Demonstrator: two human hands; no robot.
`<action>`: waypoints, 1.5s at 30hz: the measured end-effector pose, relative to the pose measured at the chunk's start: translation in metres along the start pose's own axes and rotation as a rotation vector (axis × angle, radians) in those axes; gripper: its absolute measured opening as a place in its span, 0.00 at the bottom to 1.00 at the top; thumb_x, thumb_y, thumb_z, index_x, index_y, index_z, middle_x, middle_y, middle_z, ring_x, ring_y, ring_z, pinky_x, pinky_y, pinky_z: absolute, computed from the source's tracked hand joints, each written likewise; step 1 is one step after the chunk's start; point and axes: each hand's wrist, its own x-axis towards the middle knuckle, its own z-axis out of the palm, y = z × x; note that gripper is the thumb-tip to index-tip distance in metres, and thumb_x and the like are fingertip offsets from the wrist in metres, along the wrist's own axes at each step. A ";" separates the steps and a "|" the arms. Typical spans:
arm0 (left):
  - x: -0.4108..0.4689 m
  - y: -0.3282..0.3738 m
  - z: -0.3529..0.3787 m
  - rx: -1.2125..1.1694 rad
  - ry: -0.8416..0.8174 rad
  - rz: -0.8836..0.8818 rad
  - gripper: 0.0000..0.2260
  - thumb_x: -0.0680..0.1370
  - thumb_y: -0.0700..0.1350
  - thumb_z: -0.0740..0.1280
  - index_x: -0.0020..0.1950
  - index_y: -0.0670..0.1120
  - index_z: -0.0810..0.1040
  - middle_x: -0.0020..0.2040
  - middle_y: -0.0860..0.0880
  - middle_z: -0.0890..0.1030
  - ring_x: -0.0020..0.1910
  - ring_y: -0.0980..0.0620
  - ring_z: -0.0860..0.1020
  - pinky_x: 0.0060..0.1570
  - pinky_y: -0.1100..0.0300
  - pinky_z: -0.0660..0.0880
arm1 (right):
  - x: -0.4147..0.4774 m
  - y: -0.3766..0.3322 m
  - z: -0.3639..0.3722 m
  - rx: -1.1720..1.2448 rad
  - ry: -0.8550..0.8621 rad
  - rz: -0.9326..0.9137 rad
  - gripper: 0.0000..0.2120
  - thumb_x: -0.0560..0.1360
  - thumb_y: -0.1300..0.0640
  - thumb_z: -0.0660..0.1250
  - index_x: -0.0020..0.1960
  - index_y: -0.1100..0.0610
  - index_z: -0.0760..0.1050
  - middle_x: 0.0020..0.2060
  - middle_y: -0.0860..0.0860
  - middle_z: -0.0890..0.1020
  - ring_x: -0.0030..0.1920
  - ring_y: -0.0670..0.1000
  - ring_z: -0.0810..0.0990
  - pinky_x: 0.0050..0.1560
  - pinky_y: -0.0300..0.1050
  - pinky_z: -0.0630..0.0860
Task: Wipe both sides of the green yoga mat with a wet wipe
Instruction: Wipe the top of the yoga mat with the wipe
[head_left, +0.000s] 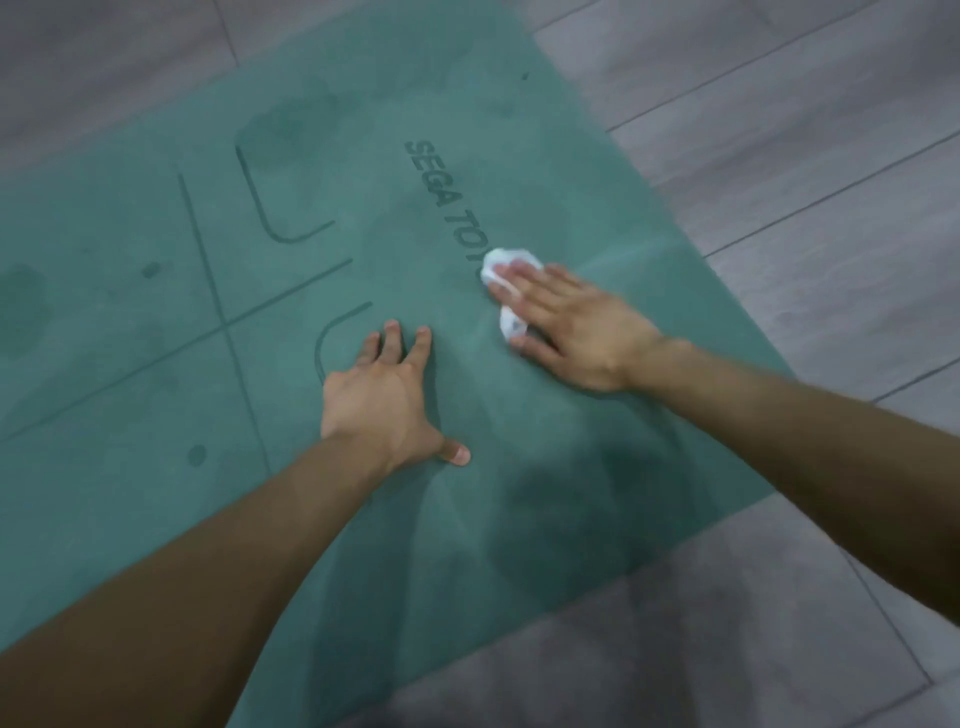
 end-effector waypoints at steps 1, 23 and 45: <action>0.000 0.000 -0.001 -0.001 -0.002 0.000 0.71 0.56 0.79 0.76 0.86 0.56 0.39 0.87 0.50 0.44 0.86 0.50 0.48 0.73 0.45 0.68 | 0.010 0.026 -0.007 -0.004 0.034 0.177 0.34 0.86 0.37 0.44 0.87 0.52 0.44 0.86 0.50 0.48 0.85 0.50 0.44 0.84 0.54 0.47; 0.003 0.000 -0.001 0.010 -0.002 0.017 0.72 0.56 0.79 0.76 0.86 0.54 0.40 0.87 0.48 0.45 0.86 0.47 0.49 0.72 0.44 0.70 | 0.050 -0.029 0.006 0.143 0.104 0.065 0.26 0.88 0.52 0.55 0.84 0.58 0.60 0.83 0.55 0.62 0.84 0.54 0.56 0.84 0.49 0.49; -0.042 -0.028 -0.050 -0.032 -0.029 0.197 0.21 0.79 0.57 0.70 0.70 0.49 0.78 0.66 0.44 0.79 0.67 0.41 0.79 0.60 0.50 0.76 | -0.040 -0.080 -0.141 0.091 -0.129 0.279 0.11 0.79 0.62 0.66 0.61 0.56 0.79 0.55 0.56 0.76 0.48 0.65 0.81 0.46 0.54 0.75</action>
